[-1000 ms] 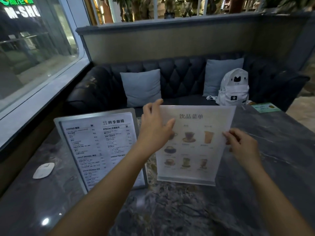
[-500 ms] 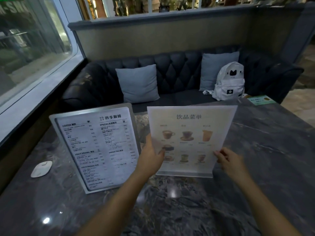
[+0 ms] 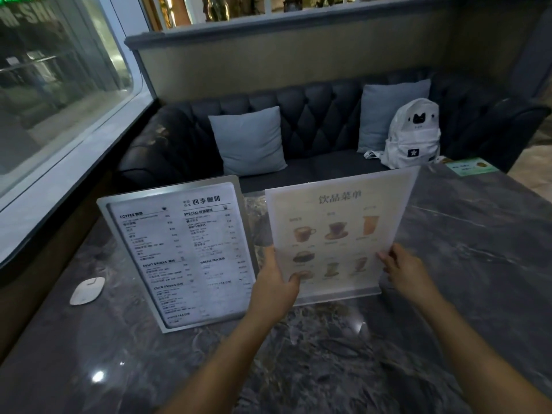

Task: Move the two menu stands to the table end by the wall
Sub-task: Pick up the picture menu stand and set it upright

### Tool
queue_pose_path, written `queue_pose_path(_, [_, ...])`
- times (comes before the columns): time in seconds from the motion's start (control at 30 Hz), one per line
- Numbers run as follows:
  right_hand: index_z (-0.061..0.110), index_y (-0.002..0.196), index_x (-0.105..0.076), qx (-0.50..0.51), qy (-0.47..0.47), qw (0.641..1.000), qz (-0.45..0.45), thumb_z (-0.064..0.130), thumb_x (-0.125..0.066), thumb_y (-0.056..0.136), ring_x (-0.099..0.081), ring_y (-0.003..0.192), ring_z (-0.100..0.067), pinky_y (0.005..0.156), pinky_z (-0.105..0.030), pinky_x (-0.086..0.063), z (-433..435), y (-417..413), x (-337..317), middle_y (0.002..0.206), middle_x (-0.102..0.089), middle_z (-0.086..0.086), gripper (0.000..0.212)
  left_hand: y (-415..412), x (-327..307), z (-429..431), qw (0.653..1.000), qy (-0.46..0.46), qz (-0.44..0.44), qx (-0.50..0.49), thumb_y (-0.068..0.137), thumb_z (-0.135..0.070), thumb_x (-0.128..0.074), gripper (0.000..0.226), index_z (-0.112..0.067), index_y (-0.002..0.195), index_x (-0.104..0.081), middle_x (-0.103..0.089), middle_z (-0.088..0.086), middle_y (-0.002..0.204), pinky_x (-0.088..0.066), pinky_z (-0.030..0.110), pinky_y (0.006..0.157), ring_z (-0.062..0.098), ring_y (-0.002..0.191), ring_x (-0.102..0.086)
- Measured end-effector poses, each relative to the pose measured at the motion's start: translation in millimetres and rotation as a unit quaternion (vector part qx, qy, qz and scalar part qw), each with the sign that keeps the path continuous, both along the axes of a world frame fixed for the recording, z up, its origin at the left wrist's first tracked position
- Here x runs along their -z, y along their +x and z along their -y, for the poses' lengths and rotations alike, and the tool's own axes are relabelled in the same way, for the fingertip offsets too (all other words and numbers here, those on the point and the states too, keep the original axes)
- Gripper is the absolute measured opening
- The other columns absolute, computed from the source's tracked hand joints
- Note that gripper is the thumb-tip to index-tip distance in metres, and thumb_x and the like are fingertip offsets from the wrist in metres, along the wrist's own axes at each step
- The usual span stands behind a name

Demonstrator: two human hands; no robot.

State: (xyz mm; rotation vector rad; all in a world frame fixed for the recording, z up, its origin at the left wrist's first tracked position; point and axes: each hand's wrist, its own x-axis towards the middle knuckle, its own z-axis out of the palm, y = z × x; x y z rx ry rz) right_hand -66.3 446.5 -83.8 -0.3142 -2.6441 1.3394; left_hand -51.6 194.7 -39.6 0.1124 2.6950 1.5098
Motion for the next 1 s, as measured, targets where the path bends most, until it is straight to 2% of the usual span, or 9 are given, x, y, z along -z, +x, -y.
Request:
queue_pose_path(0.1, [0.015,0.106,-0.054,-0.002,0.012,1.0,0.012,0.029,-0.046,0.091,-0.062,0.091,-0.031,0.079,-0.035,-0.046,0,1,3,0.11,-0.065,-0.016,0.022,-1,1,1,1.0,0.01,0.008,0.002,0.081,-0.023,-0.058,0.047,-0.035,0.117,-0.029,-0.059,0.004,0.122,-0.05,0.049,0.089,0.026,0.106,-0.059])
queue_pose_path(0.27, [0.014,0.115,-0.052,0.001,0.009,1.0,0.021,0.031,-0.047,0.091,-0.061,0.096,-0.031,0.083,-0.038,-0.046,5,4,3,0.115,-0.063,-0.014,0.031,-2,3,1,0.999,0.033,0.02,0.013,0.081,-0.026,-0.061,0.05,-0.03,0.121,-0.03,-0.058,0.004,0.125,-0.049,0.049,0.093,0.023,0.11,-0.058])
queue_pose_path(0.37, [0.007,0.106,-0.052,0.073,0.04,0.996,0.039,0.035,-0.046,0.09,-0.06,0.093,-0.035,0.075,-0.038,-0.044,9,7,4,0.11,-0.064,-0.02,0.032,-2,6,3,0.998,0.053,0.031,0.022,0.081,-0.03,-0.064,0.052,-0.033,0.12,-0.028,-0.057,0.002,0.124,-0.048,0.046,0.095,0.02,0.111,-0.056])
queue_pose_path(0.47, [0.006,0.093,-0.054,0.118,0.101,0.984,0.084,0.035,-0.046,0.09,-0.06,0.09,-0.038,0.071,-0.039,-0.043,19,19,12,0.102,-0.066,-0.023,0.03,0,9,9,0.998,0.051,0.021,0.017,0.082,-0.032,-0.062,0.051,-0.04,0.118,-0.026,-0.052,-0.007,0.115,-0.048,0.037,0.088,0.014,0.107,-0.052])
queue_pose_path(0.57, [0.008,0.085,-0.053,-0.008,0.167,0.976,0.141,0.029,-0.047,0.09,-0.061,0.087,-0.035,0.067,-0.036,-0.044,44,33,26,0.097,-0.066,-0.022,0.022,3,13,21,0.999,0.029,0.013,-0.013,0.084,-0.032,-0.06,0.047,-0.034,0.122,-0.033,-0.052,-0.01,0.111,-0.048,0.035,0.082,0.011,0.101,-0.053])
queue_pose_path(0.63, [0.011,0.086,-0.051,-0.121,0.179,0.964,0.157,0.029,-0.048,0.089,-0.06,0.087,-0.032,0.065,-0.034,-0.042,67,38,29,0.096,-0.066,-0.019,0.018,7,14,31,0.999,0.006,0.001,-0.038,0.084,-0.033,-0.059,0.036,-0.031,0.116,-0.042,-0.055,-0.009,0.107,-0.051,0.037,0.082,0.01,0.095,-0.056])
queue_pose_path(0.77, [0.017,0.089,-0.053,-0.282,0.181,0.934,0.12,0.033,-0.047,0.087,-0.059,0.09,-0.025,0.067,-0.031,-0.04,120,36,20,0.098,-0.066,-0.01,0.018,14,13,60,0.992,-0.025,-0.059,-0.104,0.086,-0.029,-0.058,0.014,-0.021,0.098,-0.056,-0.061,-0.005,0.094,-0.047,0.029,0.075,0.01,0.086,-0.058])
queue_pose_path(0.9, [0.017,0.093,-0.053,-0.291,0.13,0.945,0.067,0.032,-0.05,0.086,-0.057,0.085,-0.023,0.071,-0.032,-0.043,170,24,5,0.097,-0.064,-0.009,0.017,21,6,97,0.97,-0.028,-0.127,-0.205,0.085,-0.021,-0.059,0.004,-0.024,0.082,-0.059,-0.059,-0.012,0.073,-0.04,0.012,0.06,-0.002,0.071,-0.055])
queue_pose_path(1.0, [0.019,0.111,-0.049,-0.249,0.106,0.962,0.043,0.029,-0.05,0.086,-0.059,0.092,-0.026,0.075,-0.031,-0.045,196,15,-1,0.106,-0.064,-0.009,0.027,24,3,131,0.95,-0.002,-0.149,-0.275,0.086,-0.016,-0.057,0.007,-0.022,0.081,-0.059,-0.062,-0.008,0.075,-0.041,0.009,0.061,0.006,0.073,-0.058])
